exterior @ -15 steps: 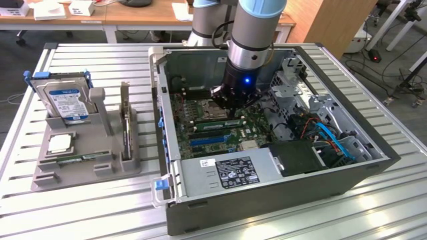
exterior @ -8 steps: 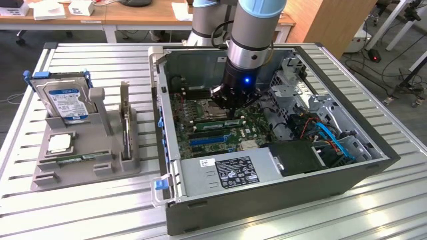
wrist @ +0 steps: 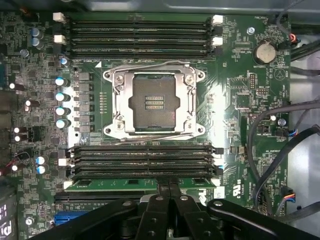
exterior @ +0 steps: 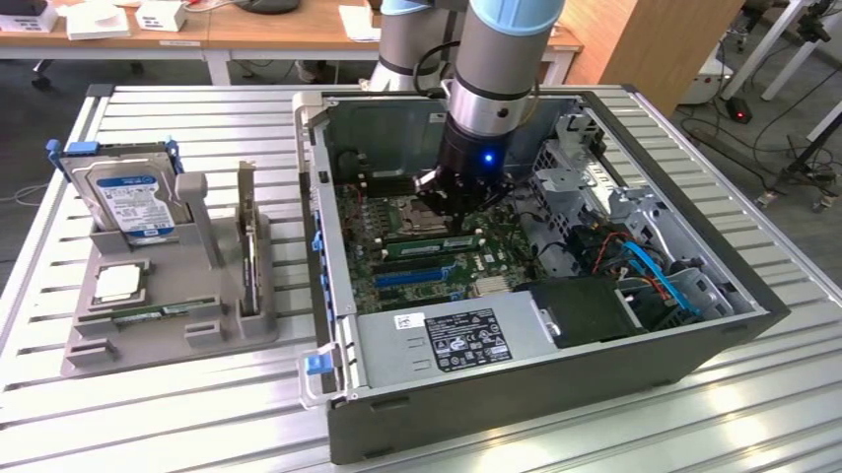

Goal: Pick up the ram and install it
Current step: 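Press down the ram until it locks into place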

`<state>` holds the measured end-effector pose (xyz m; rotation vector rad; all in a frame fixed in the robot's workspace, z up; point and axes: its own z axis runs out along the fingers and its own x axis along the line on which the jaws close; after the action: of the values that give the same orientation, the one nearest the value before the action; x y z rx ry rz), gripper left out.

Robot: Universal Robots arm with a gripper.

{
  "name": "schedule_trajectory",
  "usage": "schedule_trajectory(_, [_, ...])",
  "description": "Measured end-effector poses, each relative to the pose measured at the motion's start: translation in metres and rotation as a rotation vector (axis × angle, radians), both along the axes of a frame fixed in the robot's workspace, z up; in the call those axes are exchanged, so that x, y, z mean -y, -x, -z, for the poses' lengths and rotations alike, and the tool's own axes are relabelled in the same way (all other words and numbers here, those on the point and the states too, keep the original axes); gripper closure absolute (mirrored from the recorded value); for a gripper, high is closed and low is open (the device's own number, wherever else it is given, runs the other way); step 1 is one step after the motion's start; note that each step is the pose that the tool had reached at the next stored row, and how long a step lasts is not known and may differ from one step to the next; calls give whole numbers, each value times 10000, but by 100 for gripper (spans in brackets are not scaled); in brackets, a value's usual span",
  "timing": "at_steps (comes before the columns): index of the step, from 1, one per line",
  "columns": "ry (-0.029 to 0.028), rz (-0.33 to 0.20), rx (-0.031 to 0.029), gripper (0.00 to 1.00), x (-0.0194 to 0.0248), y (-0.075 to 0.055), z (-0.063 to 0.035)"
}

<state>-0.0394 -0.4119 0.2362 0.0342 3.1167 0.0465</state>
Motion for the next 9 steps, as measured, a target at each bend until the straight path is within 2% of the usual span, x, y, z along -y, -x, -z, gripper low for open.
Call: schedule_trajectory(9, [0, -2, 0, 91, -3, 51, 0])
